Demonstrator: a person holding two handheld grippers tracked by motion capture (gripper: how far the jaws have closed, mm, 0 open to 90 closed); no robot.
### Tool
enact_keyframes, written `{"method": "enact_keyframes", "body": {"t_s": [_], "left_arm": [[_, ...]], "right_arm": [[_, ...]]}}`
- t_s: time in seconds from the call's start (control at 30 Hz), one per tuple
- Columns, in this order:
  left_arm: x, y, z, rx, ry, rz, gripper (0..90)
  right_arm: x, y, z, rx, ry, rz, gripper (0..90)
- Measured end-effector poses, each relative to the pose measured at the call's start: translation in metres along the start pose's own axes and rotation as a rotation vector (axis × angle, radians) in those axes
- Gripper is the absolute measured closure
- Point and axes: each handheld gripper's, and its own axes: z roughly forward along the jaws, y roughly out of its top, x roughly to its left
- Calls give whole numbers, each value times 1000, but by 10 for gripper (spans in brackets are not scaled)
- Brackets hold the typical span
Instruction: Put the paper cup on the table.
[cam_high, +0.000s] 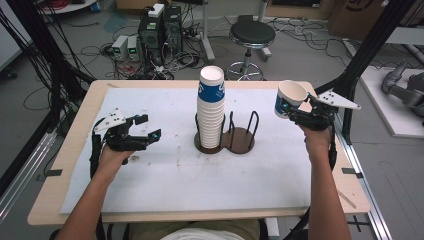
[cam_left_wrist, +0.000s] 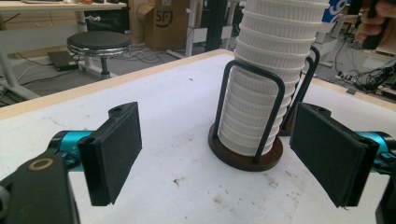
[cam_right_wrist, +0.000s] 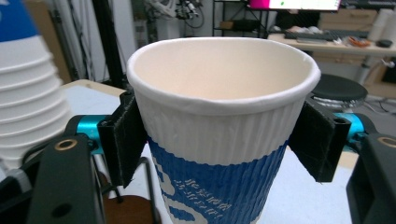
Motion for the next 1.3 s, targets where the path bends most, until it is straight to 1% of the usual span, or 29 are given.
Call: {"method": "enact_keyframes", "body": {"t_s": [0.1, 0.13, 0.2, 0.23, 0.27, 0.3, 0.47, 0.57, 0.67, 0.7, 0.8, 0.83, 0.93, 1.0, 1.03, 1.07, 1.13, 1.2, 1.3], "left_arm": [[0, 0, 0, 0, 1, -3, 168], [0, 0, 0, 1, 1, 0, 168], [0, 0, 0, 2, 1, 0, 168], [0, 0, 0, 2, 1, 1, 168], [0, 0, 0, 0, 1, -2, 168], [0, 0, 0, 1, 2, -2, 168], [1, 0, 0, 3, -2, -4, 168], [0, -1, 0, 4, -5, -1, 168], [0, -1, 1, 7, -8, -3, 169], [0, -1, 1, 8, -7, -1, 169], [0, -1, 1, 9, -9, 1, 169], [0, -1, 1, 9, -9, 0, 168], [-1, -1, 1, 12, -8, 2, 169], [-1, -1, 2, 14, -14, 0, 169], [-1, -1, 2, 15, -13, 0, 169], [-1, -1, 2, 15, -12, 0, 169], [-2, -1, 2, 13, -13, 1, 169], [-2, -1, 2, 15, -14, 1, 169], [-2, -1, 2, 16, -13, 1, 169]], "right_arm": [[-8, -8, 8, 11, -17, 44, 267], [-10, -11, 10, 15, -25, 52, 267], [-13, -18, 17, 37, -45, 76, 267], [-14, -24, 21, 53, -58, 74, 267], [-15, -28, 23, 64, -66, 76, 267], [-16, -34, 27, 79, -81, 89, 267], [-17, -57, 38, 97, -108, 135, 267], [-16, -66, 43, 117, -120, 127, 267], [-15, -76, 48, 129, -131, 134, 267], [-15, -79, 49, 131, -138, 143, 266], [-16, -89, 52, 149, -164, 138, 266], [-16, -93, 53, 161, -170, 143, 266], [-15, -101, 54, 173, -177, 165, 266], [-15, -105, 54, 187, -183, 153, 265], [-15, -106, 53, 175, -183, 154, 265], [-15, -107, 52, 175, -183, 158, 265], [-14, -107, 51, 180, -184, 142, 265], [-12, -107, 51, 184, -186, 107, 264], [-9, -108, 50, 190, -183, 84, 261]]}}
